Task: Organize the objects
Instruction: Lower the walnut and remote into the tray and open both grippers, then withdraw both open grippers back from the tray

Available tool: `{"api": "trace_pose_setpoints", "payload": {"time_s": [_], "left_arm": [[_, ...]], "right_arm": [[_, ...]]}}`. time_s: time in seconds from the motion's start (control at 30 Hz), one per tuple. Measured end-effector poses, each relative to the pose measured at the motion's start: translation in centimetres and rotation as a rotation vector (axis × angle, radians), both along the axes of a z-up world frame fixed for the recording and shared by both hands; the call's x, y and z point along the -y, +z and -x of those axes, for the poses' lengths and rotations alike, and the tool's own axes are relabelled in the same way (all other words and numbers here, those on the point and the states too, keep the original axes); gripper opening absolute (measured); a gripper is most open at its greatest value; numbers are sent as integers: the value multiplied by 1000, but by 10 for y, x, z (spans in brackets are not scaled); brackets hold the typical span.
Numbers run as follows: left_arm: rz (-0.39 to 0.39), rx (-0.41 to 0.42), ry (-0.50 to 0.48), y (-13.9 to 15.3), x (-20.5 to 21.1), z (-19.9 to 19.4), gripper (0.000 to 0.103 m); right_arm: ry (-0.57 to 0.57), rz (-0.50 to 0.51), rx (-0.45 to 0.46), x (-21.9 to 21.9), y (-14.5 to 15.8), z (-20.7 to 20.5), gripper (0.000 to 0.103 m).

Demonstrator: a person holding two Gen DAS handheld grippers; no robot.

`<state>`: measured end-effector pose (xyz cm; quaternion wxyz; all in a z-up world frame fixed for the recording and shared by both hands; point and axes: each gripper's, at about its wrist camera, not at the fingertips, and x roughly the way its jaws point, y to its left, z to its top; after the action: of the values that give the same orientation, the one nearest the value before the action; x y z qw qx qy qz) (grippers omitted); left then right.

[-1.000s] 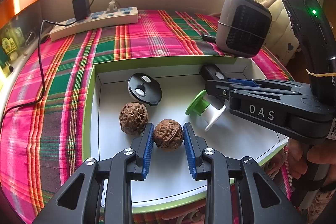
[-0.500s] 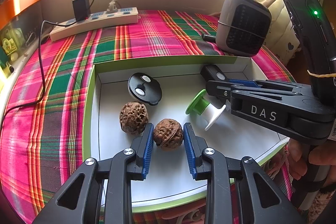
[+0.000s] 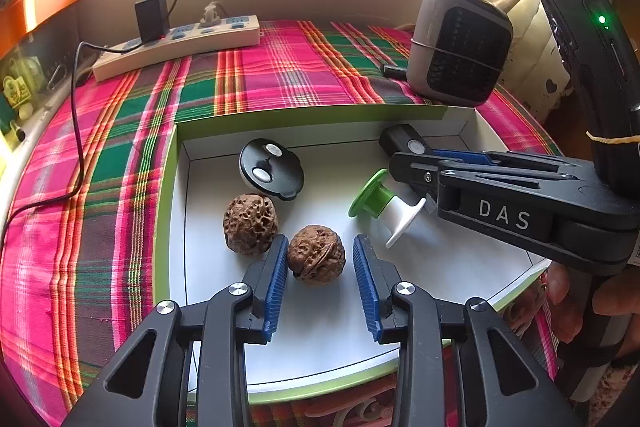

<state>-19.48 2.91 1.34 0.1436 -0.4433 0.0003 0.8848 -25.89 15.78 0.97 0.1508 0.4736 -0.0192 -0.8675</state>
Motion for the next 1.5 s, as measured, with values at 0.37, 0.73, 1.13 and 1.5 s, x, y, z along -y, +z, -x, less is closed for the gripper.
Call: {"api": "trace_pose_setpoints", "payload": {"time_s": [0.37, 0.73, 1.13, 1.5], "left_arm": [[3, -2, -1, 1, -1, -2, 37], [5, -46, 28, 12, 7, -17, 39], [26, -110, 58, 29, 13, -49, 39], [58, -165, 73, 38, 20, -81, 39]], "right_arm": [[-5, 14, -14, -2, 5, -4, 35], [-8, 38, -62, -6, 18, -21, 39], [6, 46, -145, -6, 42, -59, 40], [11, 24, -205, -5, 54, -96, 45]]}}
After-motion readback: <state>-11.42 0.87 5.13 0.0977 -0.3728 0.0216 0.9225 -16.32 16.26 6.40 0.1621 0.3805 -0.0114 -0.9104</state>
